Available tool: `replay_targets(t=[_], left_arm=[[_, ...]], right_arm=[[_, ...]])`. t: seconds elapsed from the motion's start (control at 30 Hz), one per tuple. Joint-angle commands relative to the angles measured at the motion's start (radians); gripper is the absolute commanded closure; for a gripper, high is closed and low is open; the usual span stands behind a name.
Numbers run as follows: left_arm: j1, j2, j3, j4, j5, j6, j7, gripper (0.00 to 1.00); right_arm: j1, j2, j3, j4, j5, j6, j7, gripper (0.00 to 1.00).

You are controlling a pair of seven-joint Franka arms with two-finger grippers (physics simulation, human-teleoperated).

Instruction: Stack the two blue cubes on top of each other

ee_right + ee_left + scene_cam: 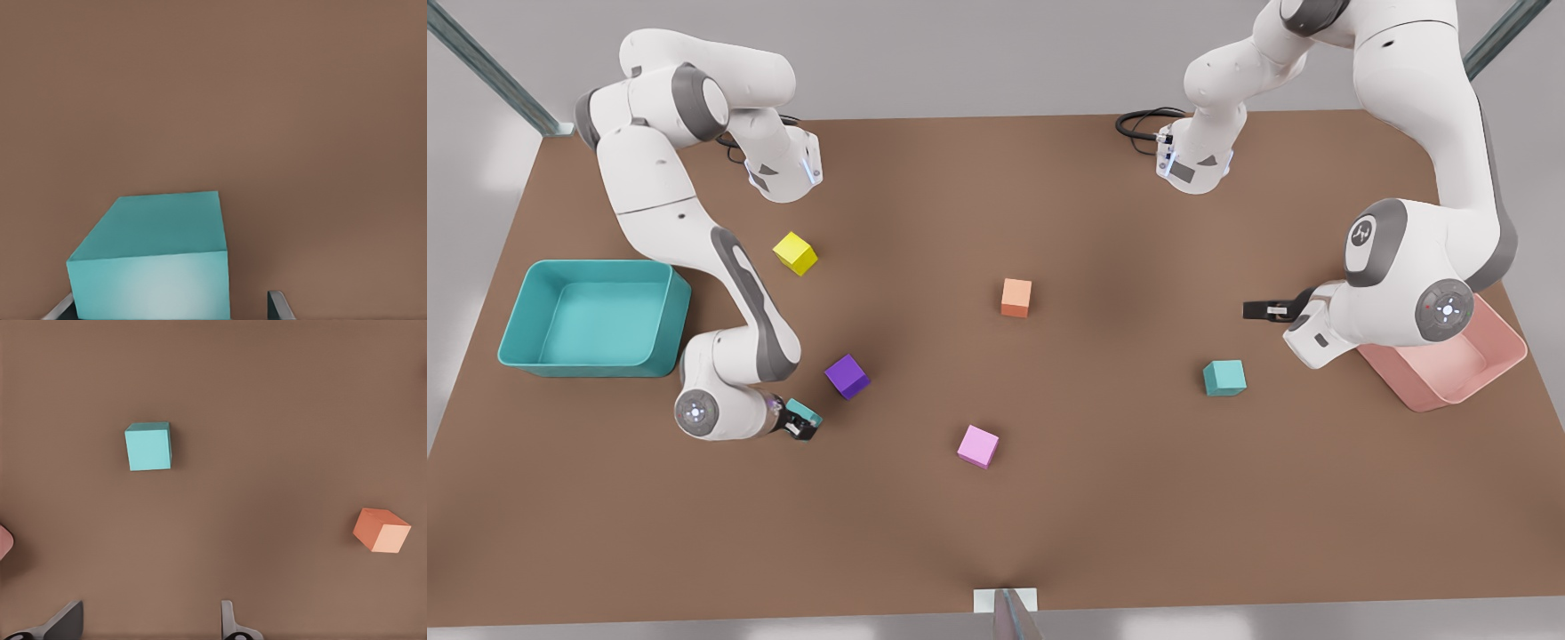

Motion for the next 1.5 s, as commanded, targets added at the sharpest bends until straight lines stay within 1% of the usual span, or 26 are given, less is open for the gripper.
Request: replay_targets(t=[0.0,0.23,0.63,0.8,0.83,1.03,1.23,1.33,1.37,1.4,1.43,1.47], left_arm=[[0.0,-0.001,-0.001,0.0,0.001,-0.001,-0.001,0.0],[0.0,-0.001,-0.001,0.0,0.001,-0.001,-0.001,0.0],[0.0,-0.001,-0.001,0.0,0.001,-0.001,-0.001,0.0],[-0.002,-0.001,-0.001,0.0,0.002,-0.001,-0.003,0.0],[-0.002,-0.001,-0.001,0.0,0.002,-0.001,-0.003,0.0],[-0.004,-0.001,-0.001,0.0,0.002,0.001,-0.003,0.0],[-0.005,-0.001,-0.001,0.002,0.002,0.001,-0.004,0.0],[-0.005,-0.001,-0.001,0.002,0.002,0.001,-0.003,0.0],[-0.005,-0.001,-0.001,0.008,0.045,0.01,-0.003,0.0],[-0.007,-0.001,-0.001,0.008,0.066,0.013,-0.003,0.0],[-0.002,-0.001,-0.001,0.008,0.066,0.054,-0.003,0.0],[0.018,-0.001,0.001,-0.004,0.066,0.099,-0.003,0.0]], right_arm=[[0.0,0.006,0.0,0.001,0.002,0.006,-0.022,0.0],[0.004,0.037,0.002,0.0,0.001,0.007,-0.055,0.0],[0.0,0.041,0.002,0.015,-0.001,0.01,-0.099,0.0],[0.0,0.047,0.0,0.016,-0.002,0.018,-0.116,0.1],[0.001,0.047,0.0,0.016,-0.001,0.016,-0.136,0.17],[0.0,0.046,0.0,0.016,0.001,0.015,-0.162,0.33],[0.0,0.038,0.008,0.084,0.016,0.007,-0.166,0.32],[0.009,0.038,0.048,0.171,0.082,0.007,-0.154,0.32],[0.026,0.038,0.075,0.197,0.114,0.006,-0.125,0.32],[0.055,0.038,0.075,0.214,0.118,0.006,-0.104,0.32],[0.079,0.063,0.098,0.254,0.119,0.013,-0.097,0.32],[0.125,0.073,0.1,0.28,0.121,0.018,-0.096,0.32]])
